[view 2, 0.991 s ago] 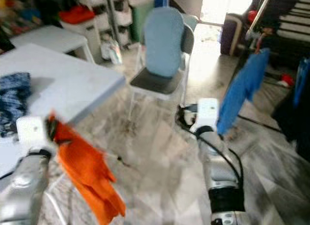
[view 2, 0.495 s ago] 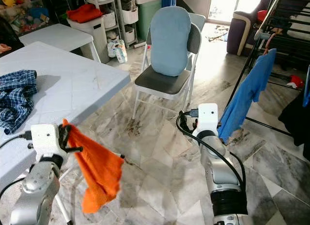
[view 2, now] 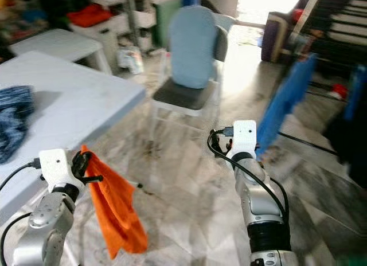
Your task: Hang hanger
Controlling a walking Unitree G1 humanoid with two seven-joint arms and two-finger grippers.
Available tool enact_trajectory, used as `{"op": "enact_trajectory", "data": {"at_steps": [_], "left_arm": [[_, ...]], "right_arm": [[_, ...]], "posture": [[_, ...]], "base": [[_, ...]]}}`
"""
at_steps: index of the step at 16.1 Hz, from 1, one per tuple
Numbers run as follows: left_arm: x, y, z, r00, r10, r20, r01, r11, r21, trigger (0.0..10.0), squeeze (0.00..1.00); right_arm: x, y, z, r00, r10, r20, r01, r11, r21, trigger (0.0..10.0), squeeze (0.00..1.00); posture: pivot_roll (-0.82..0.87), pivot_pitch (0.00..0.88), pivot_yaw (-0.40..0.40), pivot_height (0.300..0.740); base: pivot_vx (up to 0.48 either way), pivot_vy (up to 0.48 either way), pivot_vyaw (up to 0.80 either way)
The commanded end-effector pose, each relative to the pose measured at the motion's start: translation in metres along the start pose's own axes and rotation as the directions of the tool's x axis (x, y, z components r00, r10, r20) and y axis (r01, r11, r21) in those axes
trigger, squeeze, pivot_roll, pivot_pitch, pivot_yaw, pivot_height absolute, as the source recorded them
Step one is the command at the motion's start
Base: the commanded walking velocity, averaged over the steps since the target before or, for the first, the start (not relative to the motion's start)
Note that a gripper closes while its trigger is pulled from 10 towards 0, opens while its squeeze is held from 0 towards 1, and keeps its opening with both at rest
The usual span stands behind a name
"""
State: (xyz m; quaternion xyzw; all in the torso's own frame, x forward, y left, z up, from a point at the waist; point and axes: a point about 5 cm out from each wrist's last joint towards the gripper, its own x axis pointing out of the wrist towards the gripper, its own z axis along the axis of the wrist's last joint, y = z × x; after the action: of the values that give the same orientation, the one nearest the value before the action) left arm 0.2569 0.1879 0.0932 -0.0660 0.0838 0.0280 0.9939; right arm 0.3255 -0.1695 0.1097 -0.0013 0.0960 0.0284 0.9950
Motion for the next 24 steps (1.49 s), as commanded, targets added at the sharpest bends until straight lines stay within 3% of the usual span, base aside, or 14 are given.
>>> {"op": "enact_trajectory", "data": {"at_steps": [1,14,21,24], "left_arm": [[0.001,-0.006,0.011,0.998,-0.052,0.034,0.052,0.999,0.0,10.0,0.0],[0.002,-0.002,0.017,0.997,0.005,0.079,-0.009,0.999,0.043,10.0,0.0],[0.001,-0.012,0.014,0.997,-0.046,0.065,0.043,0.998,0.041,10.0,0.0],[0.001,-0.016,0.013,0.995,-0.078,0.062,0.076,0.997,0.026,10.0,0.0]], "right_arm": [[0.001,-0.002,0.002,1.0,-0.013,-0.002,0.013,1.0,0.0,10.0,0.0],[0.003,0.005,0.009,0.998,0.038,0.046,-0.037,0.999,-0.019,10.0,0.0],[0.003,0.002,0.017,0.996,0.034,0.087,-0.032,0.999,-0.022,10.0,0.0],[0.003,0.003,0.015,0.996,0.034,0.078,-0.032,0.999,-0.017,10.0,0.0]], "posture": [[-0.02,0.0,0.046,0.74],[-0.01,0.0,0.043,0.74],[-0.02,0.0,0.036,0.74],[-0.02,0.0,0.038,0.74]], "base": [[0.0,0.0,-0.76],[0.0,0.0,-0.05],[0.0,0.0,0.0],[0.0,0.0,-0.7]]}}
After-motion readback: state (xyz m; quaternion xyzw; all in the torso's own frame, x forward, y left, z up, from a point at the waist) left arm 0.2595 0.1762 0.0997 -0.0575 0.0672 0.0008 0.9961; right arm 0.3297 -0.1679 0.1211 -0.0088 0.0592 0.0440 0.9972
